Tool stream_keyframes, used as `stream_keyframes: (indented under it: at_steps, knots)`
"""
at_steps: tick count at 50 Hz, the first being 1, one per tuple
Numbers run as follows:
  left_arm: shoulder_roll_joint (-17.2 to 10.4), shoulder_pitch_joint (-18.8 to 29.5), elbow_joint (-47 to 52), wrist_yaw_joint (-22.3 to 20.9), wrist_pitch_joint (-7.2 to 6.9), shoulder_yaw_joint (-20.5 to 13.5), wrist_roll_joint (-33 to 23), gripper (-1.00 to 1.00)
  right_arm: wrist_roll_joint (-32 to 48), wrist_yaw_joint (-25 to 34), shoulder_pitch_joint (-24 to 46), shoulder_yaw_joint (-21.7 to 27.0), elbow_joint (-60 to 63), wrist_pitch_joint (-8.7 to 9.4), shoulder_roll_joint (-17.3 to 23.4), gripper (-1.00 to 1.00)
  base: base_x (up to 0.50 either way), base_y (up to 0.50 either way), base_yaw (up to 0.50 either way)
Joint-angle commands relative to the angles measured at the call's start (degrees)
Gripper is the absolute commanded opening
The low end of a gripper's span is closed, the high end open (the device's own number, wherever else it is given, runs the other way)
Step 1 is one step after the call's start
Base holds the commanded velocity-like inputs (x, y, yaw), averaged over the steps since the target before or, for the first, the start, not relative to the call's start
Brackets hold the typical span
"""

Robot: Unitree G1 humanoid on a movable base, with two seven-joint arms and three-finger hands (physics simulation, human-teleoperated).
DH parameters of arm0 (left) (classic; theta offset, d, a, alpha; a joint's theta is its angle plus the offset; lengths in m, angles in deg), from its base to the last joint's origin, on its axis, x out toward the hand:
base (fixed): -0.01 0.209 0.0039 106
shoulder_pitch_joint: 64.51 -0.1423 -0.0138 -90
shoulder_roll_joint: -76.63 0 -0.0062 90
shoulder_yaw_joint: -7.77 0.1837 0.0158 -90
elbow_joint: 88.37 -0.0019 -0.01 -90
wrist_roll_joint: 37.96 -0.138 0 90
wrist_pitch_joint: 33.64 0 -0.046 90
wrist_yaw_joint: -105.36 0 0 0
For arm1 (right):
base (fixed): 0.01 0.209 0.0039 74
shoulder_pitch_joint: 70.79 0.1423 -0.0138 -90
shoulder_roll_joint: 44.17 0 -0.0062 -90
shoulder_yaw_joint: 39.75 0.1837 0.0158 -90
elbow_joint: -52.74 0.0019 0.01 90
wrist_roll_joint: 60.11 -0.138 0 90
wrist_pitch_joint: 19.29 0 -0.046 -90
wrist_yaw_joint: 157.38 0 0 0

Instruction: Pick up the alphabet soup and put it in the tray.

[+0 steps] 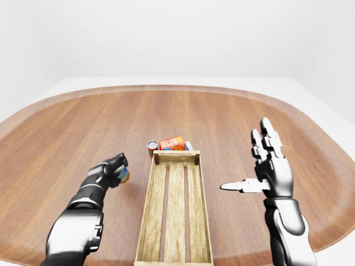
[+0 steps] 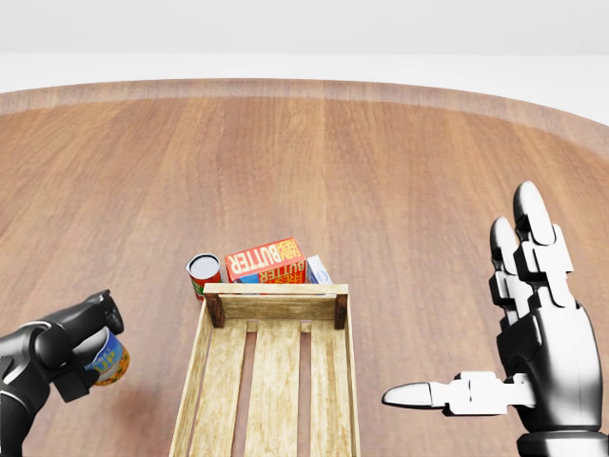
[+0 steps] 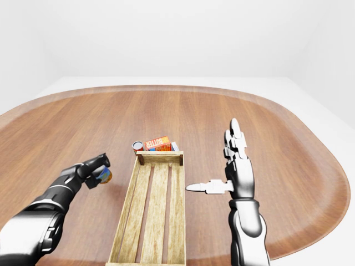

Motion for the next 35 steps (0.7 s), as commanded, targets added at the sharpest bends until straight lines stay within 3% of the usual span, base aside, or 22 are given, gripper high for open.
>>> stream_keyframes:
  at_steps: [1, 3, 4, 8, 9, 12, 14, 16, 23, 29, 31, 35]
  knots:
    - [-4.3, -1.1, 13.0, -3.5, -0.14, -1.0, 0.3, -0.98, -0.2, 0.0, 0.0, 0.1, -0.3, 0.0, 0.1, 1.0, 0.0, 0.0, 0.0]
    - [-4.6, -2.8, 18.2, -5.6, -1.08, -2.0, 0.1, -0.98, -0.2, 0.1, -0.1, 0.1, -0.3, 0.0, 0.1, 1.0, 0.0, 0.0, 0.0]
    - [-5.1, -4.9, 24.6, -9.1, -1.6, -3.0, 0.4, -0.98, -0.1, 0.0, -0.1, 0.1, -0.3, 0.0, 0.0, 1.0, 0.0, 0.0, 0.0]
    - [-4.6, -10.2, 38.8, -15.5, -4.66, -5.1, -2.7, -0.98, -0.1, 0.0, -0.2, 0.0, 0.2, 0.0, 0.0, 1.0, 0.0, 0.0, 0.0]
    - [-4.4, -12.5, 45.4, -19.1, -5.72, -5.4, -4.1, -0.98, 0.1, 0.0, -0.3, -0.3, 0.3, 0.0, -0.1, 1.0, 0.0, 0.0, 0.0]
    - [-3.0, -14.1, 52.7, -22.2, -6.22, -6.5, -7.5, -0.99, 0.1, 0.0, -0.3, -0.4, 0.3, 0.0, -0.1, 1.0, 0.0, 0.0, 0.0]
    - [-1.7, -14.8, 56.3, -24.1, -5.8, -6.5, -9.4, -1.0, 0.0, 0.0, -0.3, -0.4, 0.3, 0.0, -0.1, 1.0, 0.0, 0.0, 0.0]
    - [-0.6, -14.3, 57.9, -24.5, -4.15, -5.7, -11.3, -1.0, 0.3, -0.1, -0.1, -0.6, -0.2, 0.0, 0.0, 1.0, 0.0, 0.0, 0.0]
    - [3.4, -10.5, 58.6, -24.5, -3.37, -3.7, -16.8, -0.99, -0.3, 0.1, -0.3, 0.0, 0.5, 0.0, 0.1, 1.0, 0.0, 0.0, 0.0]
    - [6.8, -7.2, 57.2, -24.5, -1.24, -1.9, -17.9, -1.0, 0.0, 0.0, -0.1, -0.4, 0.4, 0.0, -0.1, 1.0, 0.0, 0.0, 0.0]
    - [8.2, -6.3, 57.2, -24.5, -1.53, -1.0, -18.8, -0.99, -0.2, 0.1, 0.0, -0.2, 0.3, 0.0, 0.0, 1.0, 0.0, 0.0, 0.0]
    - [10.1, -6.0, 56.6, -24.5, 0.08, 0.3, -19.5, -0.99, -0.2, 0.0, 0.1, -0.2, 0.4, 0.0, 0.0, 1.0, 0.0, 0.0, 0.0]
